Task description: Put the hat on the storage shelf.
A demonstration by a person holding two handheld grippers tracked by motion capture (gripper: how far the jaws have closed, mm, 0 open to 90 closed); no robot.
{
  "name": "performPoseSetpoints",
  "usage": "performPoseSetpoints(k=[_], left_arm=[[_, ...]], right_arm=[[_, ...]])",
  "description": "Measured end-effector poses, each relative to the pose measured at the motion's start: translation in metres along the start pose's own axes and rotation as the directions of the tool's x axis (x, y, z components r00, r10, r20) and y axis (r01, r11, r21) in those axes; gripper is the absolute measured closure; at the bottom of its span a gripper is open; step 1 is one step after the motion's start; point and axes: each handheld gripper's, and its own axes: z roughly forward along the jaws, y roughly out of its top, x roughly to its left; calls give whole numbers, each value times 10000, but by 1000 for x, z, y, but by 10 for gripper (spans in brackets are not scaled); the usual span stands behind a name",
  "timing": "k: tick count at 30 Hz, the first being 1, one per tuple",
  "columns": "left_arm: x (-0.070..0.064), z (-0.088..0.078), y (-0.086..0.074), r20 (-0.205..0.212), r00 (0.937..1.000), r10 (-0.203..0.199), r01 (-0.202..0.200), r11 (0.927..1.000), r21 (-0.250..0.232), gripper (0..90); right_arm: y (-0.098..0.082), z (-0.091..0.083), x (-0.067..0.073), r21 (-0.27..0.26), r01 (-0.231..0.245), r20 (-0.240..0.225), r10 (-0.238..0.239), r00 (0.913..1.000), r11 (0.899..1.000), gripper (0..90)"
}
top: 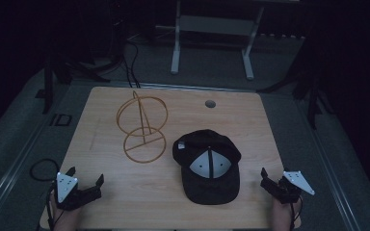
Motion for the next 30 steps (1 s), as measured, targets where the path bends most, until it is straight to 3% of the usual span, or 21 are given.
performPoseSetpoints(k=[10, 14, 15, 19, 23, 30], left_arm=[[1, 0, 0, -25, 9999, -107, 107, 9999, 17, 3], [0, 0, 0, 7, 10000, 31, -31, 10000, 26, 18], [0, 0, 0, -15, 10000, 36, -36, 10000, 22, 24], [0, 0, 0, -46, 10000, -59, 59, 10000, 4, 24], [1, 0, 0, -6, 9999, -128, 128, 9999, -22, 24], [4, -1, 0, -195, 9989, -424, 425, 9991, 28, 24]], right_arm=[[1, 0, 0, 54, 1, -232, 0, 9997, 10000, 143], [15, -6, 2, 47, -12, -935, 16, 9956, 10000, 135], [20, -10, 4, 25, -4, -1273, 7, 9919, 10000, 134], [41, -27, 14, -520, 444, -1831, -532, 9816, 9977, 127], [64, -38, 24, -778, 363, -2504, -548, 9666, 9963, 123], [95, -44, 40, -865, 989, -2898, -1201, 9495, 9913, 123]])
